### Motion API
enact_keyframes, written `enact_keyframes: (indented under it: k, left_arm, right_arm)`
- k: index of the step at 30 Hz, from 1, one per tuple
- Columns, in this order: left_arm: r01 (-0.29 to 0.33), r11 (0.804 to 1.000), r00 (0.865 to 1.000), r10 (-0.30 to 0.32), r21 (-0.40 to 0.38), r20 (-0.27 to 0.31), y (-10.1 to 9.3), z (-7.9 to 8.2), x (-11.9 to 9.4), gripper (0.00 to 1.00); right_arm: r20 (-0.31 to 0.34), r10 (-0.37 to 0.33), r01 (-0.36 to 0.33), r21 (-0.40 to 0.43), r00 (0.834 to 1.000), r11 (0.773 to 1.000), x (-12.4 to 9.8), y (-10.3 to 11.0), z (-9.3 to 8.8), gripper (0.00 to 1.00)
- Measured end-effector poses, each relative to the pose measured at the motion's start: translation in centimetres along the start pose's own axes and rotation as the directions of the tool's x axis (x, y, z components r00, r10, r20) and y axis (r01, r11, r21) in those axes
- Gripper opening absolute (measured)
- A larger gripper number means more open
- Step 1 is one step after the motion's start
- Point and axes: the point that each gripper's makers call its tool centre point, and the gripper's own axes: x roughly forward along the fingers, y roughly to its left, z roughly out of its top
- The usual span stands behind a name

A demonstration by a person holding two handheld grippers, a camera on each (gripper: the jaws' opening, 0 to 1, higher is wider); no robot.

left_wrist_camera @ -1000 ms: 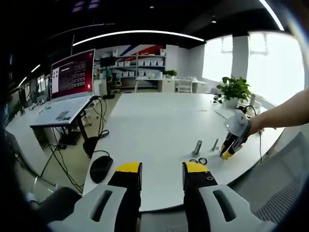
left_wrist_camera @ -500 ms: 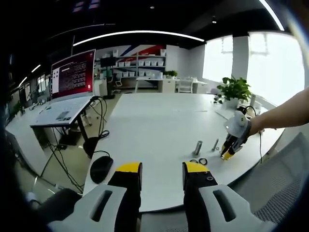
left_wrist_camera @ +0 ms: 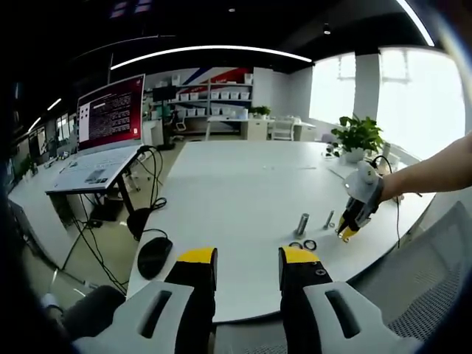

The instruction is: Place the washer onto the threaded stud by aligning its center hole with the stud, sliding it down to the base, and recovering from edge contact or off-axis alignment until the washer reaches the visible bottom stop.

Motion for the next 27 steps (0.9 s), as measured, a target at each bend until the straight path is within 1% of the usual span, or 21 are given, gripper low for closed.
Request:
enact_keyframes:
  k: [3,4,7,10,14,22,27]
  left_arm:
    - [0.001,1.0,1.0,-0.001,0.001,-0.001,0.0,0.0,0.0,0.31]
    - [0.001,1.0,1.0,-0.001,0.001,-0.001,0.0,0.0,0.0,0.31]
    - [0.0,1.0,1.0,0.0,0.001,-0.001,0.1,-0.1,0.0,0.31]
    - [0.0,1.0,1.0,0.0,0.0,-0.002,0.1,-0.1,0.1,0.31]
    - [-0.001,1.0,1.0,0.001,0.0,-0.002,0.2,-0.1,0.1,0.31]
    - [0.001,1.0,1.0,-0.001,0.0,-0.001,0.0,-0.1,0.0,0.31]
    - [0.0,1.0,1.0,0.0,-0.001,0.002,0.0,0.0,0.1,0.31]
  right_arm:
    - [0.015,-0.012,0.012,0.001,1.0,1.0,-0.3,-0.6,0.1,0.14]
    - [0.024,-0.019,0.019,0.007,1.0,1.0,-0.9,-0.9,0.4,0.14]
    - [0.037,-0.033,0.033,0.007,0.999,0.999,-2.1,-0.6,0.7,0.14]
    - [0.051,-0.044,0.044,0.005,0.998,0.999,-3.1,-0.9,1.0,0.14]
    - [0.075,-0.054,0.052,0.029,0.996,0.998,-3.6,-1.9,1.6,0.14]
    - [0.106,-0.079,0.072,0.067,0.991,0.995,-5.0,-3.0,2.7,0.14]
    - [0.118,-0.093,0.085,0.069,0.989,0.994,-5.5,-3.5,3.3,0.14]
